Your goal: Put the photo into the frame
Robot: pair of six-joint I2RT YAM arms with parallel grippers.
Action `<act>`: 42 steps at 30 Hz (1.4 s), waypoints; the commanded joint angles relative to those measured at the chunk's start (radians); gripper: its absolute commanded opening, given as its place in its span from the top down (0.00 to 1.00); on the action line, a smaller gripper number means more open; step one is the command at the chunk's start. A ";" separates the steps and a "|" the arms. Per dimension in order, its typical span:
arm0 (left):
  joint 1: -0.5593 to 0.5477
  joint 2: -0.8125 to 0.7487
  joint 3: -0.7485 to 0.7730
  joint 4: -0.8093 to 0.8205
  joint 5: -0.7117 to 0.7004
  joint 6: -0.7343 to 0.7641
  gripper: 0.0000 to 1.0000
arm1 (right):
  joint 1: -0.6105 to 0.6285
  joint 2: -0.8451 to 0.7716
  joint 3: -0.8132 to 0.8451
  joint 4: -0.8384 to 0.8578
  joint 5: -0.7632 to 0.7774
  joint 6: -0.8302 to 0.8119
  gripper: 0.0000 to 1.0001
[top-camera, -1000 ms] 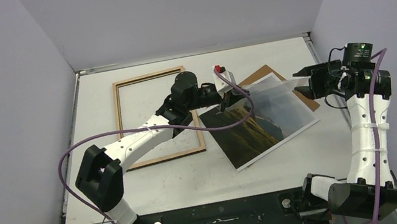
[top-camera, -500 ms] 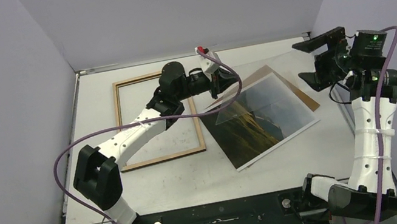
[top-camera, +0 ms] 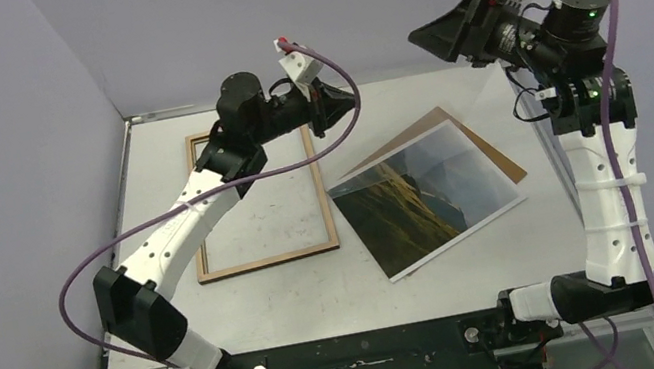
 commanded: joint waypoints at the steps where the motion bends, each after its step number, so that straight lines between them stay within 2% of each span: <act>1: 0.035 -0.145 0.042 -0.065 0.024 0.027 1.00 | 0.154 0.023 0.080 -0.021 -0.040 -0.443 0.04; 3: 0.058 -0.187 0.029 -0.066 0.099 0.047 1.00 | 0.202 0.018 0.088 -0.077 -0.032 -0.591 0.03; 6: 0.074 -0.248 0.031 -0.102 0.172 0.088 1.00 | 0.224 0.027 0.107 -0.128 -0.052 -0.706 0.03; 11: 0.081 -0.317 0.054 -0.231 0.245 0.202 1.00 | 0.254 0.062 0.112 -0.150 -0.085 -0.763 0.03; 16: 0.097 -0.356 0.056 -0.280 0.299 0.230 1.00 | 0.359 0.074 0.091 -0.298 -0.098 -0.889 0.04; 22: 0.131 -0.382 0.049 -0.293 0.364 0.218 1.00 | 0.436 -0.007 -0.076 -0.309 -0.179 -0.900 0.07; 28: 0.171 -0.413 0.039 -0.260 0.483 0.185 1.00 | 0.436 -0.099 -0.196 -0.330 -0.286 -0.898 0.24; 30: 0.187 -0.407 0.044 -0.205 0.528 0.126 1.00 | 0.438 -0.110 -0.219 -0.354 -0.313 -0.900 0.34; 34: 0.210 -0.396 0.036 -0.035 0.604 -0.031 1.00 | 0.437 -0.132 -0.258 -0.373 -0.308 -0.912 0.48; 40: 0.220 -0.389 0.036 0.060 0.625 -0.117 1.00 | 0.440 -0.127 -0.245 -0.368 -0.319 -0.913 0.59; 42: 0.220 -0.390 0.030 0.086 0.625 -0.136 1.00 | 0.441 -0.126 -0.238 -0.354 -0.316 -0.900 0.67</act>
